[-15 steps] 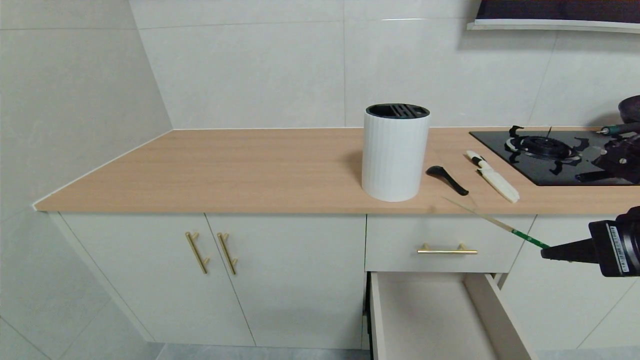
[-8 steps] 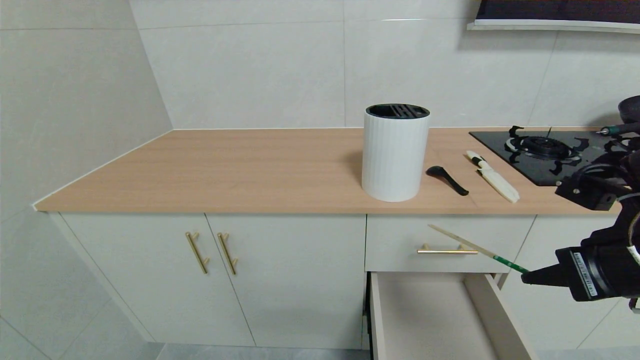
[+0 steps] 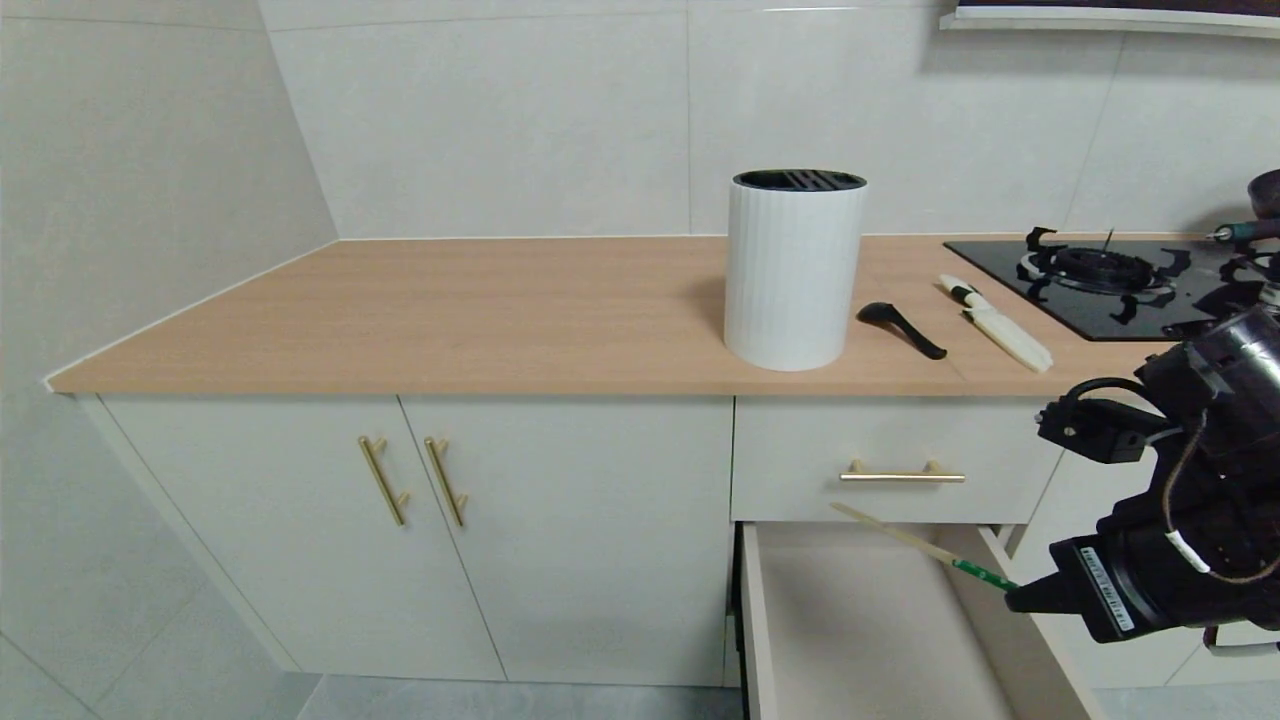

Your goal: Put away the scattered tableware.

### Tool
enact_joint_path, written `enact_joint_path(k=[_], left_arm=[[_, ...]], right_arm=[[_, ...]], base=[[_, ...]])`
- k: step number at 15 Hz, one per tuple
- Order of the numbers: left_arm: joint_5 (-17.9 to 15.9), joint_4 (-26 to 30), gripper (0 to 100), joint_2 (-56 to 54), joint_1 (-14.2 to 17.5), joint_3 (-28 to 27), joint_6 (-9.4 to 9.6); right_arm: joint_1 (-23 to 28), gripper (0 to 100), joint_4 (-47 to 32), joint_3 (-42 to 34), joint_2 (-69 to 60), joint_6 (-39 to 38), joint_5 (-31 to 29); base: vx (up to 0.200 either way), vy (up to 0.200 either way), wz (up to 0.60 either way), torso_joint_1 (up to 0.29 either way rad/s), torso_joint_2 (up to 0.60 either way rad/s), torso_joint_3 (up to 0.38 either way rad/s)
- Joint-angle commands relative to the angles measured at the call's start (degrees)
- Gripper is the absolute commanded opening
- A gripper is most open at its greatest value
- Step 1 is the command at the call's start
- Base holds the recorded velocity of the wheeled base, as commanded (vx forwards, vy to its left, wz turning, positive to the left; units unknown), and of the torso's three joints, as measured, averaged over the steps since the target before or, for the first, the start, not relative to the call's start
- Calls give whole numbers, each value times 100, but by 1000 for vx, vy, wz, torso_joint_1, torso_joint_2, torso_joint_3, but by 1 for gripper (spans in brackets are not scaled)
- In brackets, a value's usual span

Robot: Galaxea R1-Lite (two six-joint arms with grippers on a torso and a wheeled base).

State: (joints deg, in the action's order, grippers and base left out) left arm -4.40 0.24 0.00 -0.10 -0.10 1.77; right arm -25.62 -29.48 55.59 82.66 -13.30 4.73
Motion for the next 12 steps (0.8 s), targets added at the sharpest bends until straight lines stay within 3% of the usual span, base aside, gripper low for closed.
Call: enact_joint_path(k=[1, 12], left_arm=[[1, 2, 100, 9, 1, 1, -1], [1, 2, 100, 9, 1, 1, -1]], right_arm=[[-13, 0, -5, -4, 162, -6, 2], [-13, 0, 443, -206, 690, -6, -7]], base=[[0, 0, 0, -168, 471, 290], [0, 0, 0, -121, 434, 300]])
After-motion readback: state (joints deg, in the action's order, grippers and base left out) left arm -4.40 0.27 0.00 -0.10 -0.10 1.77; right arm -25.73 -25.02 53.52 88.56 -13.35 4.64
